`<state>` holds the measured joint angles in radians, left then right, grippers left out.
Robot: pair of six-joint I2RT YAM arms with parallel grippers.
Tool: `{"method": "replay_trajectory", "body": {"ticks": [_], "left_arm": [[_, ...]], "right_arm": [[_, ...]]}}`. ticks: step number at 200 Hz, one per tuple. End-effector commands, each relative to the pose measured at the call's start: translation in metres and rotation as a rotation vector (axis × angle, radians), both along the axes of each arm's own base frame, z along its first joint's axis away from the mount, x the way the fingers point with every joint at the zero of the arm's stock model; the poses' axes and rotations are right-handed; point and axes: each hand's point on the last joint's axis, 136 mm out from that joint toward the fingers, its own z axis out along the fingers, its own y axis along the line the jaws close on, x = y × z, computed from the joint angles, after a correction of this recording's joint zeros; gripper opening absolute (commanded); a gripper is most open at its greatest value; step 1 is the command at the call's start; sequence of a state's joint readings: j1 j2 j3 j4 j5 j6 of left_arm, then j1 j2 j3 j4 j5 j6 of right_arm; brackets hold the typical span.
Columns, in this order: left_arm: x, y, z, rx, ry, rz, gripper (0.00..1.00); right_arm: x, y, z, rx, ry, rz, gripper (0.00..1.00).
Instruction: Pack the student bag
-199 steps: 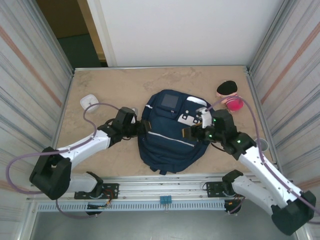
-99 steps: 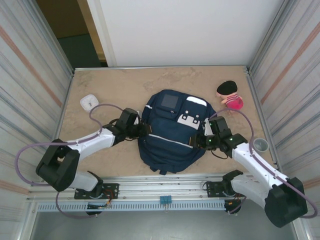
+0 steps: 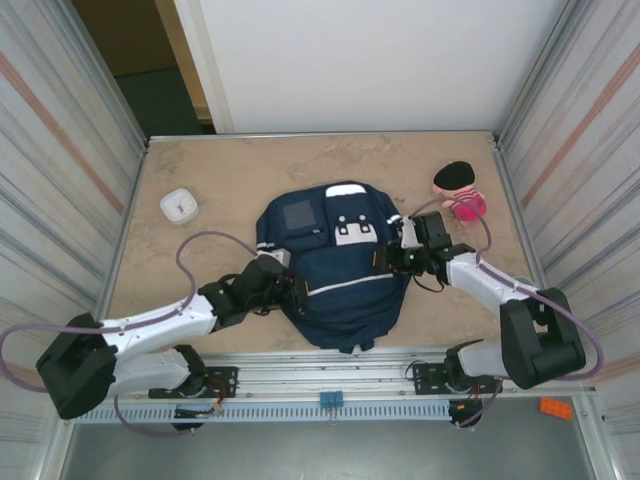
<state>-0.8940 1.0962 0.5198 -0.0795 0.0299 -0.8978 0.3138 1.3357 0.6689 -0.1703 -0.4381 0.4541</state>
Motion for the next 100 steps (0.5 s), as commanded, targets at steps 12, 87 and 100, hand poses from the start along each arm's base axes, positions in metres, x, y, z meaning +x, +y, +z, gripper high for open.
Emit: {"method": "replay_trajectory", "body": {"ticks": [12, 87, 100], "left_arm": [[0.007, 0.026, 0.042, 0.123, -0.206, -0.057, 0.5], [-0.031, 0.041, 0.103, 0.504, -0.864, -0.886, 0.6], [-0.043, 0.044, 0.086, 0.549, -0.875, -1.043, 0.59]], "right_arm": [[0.019, 0.021, 0.065, 0.053, -0.283, 0.147, 0.54], [-0.099, 0.065, 0.081, -0.227, -0.913, 0.74, 0.59], [-0.117, 0.075, 0.076, -0.26, -1.0, 0.85, 0.57]]}}
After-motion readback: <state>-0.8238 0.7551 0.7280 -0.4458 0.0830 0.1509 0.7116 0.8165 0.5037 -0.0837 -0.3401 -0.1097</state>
